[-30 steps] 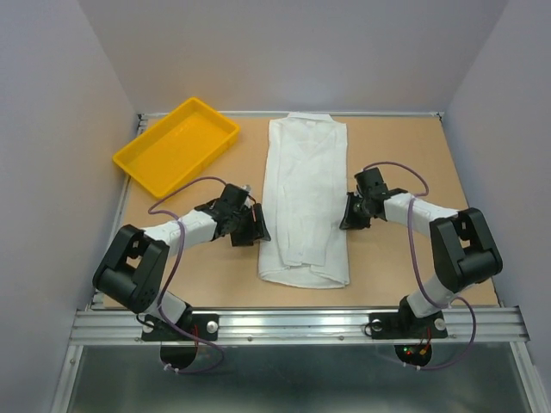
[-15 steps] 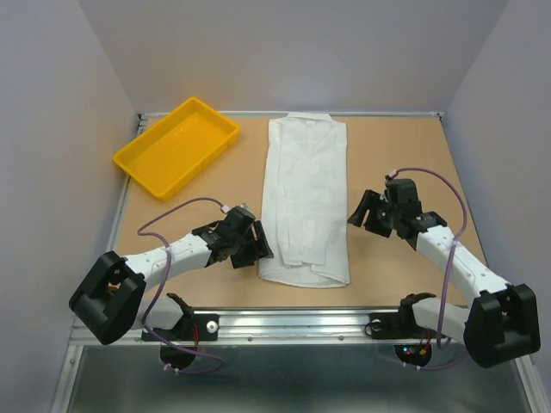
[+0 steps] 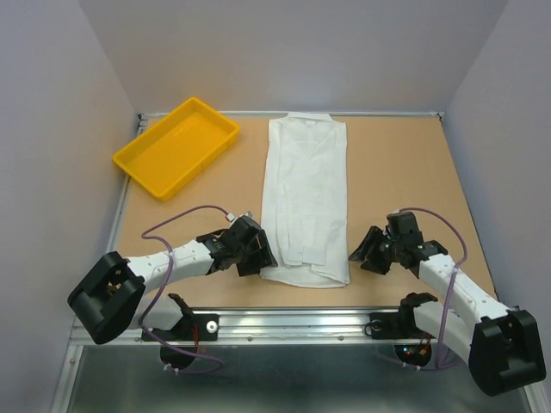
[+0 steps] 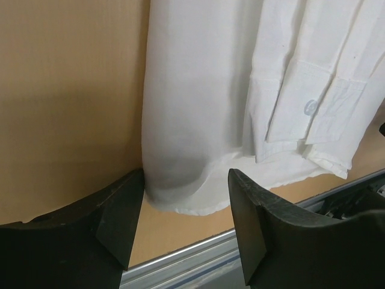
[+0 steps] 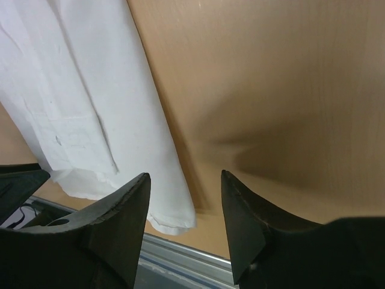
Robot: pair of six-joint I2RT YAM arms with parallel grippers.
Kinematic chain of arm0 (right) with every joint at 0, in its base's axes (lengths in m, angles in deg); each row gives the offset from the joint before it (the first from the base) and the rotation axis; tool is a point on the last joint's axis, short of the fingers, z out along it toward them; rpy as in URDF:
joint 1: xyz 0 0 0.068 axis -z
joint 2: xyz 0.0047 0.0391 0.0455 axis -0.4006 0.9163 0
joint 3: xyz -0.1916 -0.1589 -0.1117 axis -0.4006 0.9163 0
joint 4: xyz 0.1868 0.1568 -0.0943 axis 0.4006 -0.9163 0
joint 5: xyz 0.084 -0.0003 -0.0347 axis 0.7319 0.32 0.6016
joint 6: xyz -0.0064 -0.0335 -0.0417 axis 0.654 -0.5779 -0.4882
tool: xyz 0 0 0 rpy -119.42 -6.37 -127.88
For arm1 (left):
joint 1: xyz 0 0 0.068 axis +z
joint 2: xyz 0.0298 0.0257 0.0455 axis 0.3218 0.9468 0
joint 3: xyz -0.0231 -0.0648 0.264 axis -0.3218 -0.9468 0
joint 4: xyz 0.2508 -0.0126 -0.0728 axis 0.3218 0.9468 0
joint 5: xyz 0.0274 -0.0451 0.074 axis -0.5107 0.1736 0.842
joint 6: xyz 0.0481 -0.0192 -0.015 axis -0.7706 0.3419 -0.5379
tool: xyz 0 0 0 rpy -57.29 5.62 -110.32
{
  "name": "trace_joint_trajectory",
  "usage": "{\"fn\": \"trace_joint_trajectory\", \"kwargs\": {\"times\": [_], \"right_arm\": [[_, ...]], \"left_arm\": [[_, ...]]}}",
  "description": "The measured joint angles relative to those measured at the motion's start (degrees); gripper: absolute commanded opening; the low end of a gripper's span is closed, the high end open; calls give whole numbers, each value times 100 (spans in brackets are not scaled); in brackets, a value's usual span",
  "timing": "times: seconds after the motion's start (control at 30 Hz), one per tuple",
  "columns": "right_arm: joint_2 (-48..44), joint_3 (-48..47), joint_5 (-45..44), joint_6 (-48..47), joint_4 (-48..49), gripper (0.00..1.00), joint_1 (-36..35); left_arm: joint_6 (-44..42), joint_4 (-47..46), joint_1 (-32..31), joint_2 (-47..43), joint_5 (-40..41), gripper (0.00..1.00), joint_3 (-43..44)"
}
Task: Fold and stack the long sleeve shirts
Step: Fold the shirt
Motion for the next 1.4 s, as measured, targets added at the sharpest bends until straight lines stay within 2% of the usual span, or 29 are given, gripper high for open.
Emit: {"fn": "trace_joint_trajectory", "kwargs": {"times": [0.3, 0.53, 0.7, 0.77, 0.97, 1.1, 1.2, 1.4], "right_arm": [[284, 278, 415, 269, 328, 63, -2], [514, 289, 603, 468, 634, 62, -153], [782, 278, 743, 566, 898, 60, -343], [866, 269, 761, 603, 979, 57, -415], [1069, 245, 734, 610, 1073, 40, -535], [1167, 245, 671, 599, 1073, 23, -597], [1180, 247, 557, 581, 1054, 3, -625], [1034, 249, 343, 570, 907, 1, -647]], "left_arm": [[35, -219, -85, 98, -173, 69, -33], [-44, -313, -87, 186, -315, 70, -4], [-74, -109, -127, 74, -267, 75, 2], [-74, 4, -144, 20, -214, 77, 2], [-79, 131, -146, 9, -155, 77, 39], [-79, 149, -103, 35, -184, 77, 48], [-76, 138, -39, 63, -258, 76, 50], [-98, 267, 28, 197, -334, 72, 173]]}}
